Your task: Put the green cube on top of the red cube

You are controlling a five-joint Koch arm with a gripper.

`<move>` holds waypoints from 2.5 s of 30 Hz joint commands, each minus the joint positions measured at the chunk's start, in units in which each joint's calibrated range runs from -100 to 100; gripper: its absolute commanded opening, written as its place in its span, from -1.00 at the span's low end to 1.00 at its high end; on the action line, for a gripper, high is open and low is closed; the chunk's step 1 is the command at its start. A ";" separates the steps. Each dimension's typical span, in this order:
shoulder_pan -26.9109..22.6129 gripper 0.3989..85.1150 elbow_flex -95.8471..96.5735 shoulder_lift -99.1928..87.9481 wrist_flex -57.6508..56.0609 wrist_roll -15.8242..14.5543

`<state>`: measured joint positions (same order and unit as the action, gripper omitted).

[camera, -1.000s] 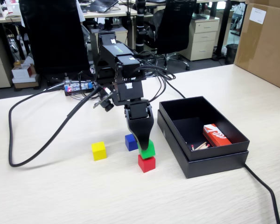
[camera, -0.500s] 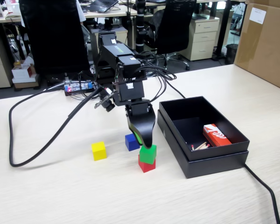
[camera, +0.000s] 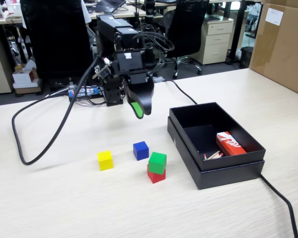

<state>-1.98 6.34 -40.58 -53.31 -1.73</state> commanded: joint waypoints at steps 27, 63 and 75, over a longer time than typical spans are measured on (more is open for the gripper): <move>2.49 0.18 78.52 -59.42 32.79 4.64; 2.64 0.17 84.86 -59.42 36.85 4.59; 2.64 0.17 84.86 -59.42 36.85 4.59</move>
<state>0.66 87.95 -99.87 -15.29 2.81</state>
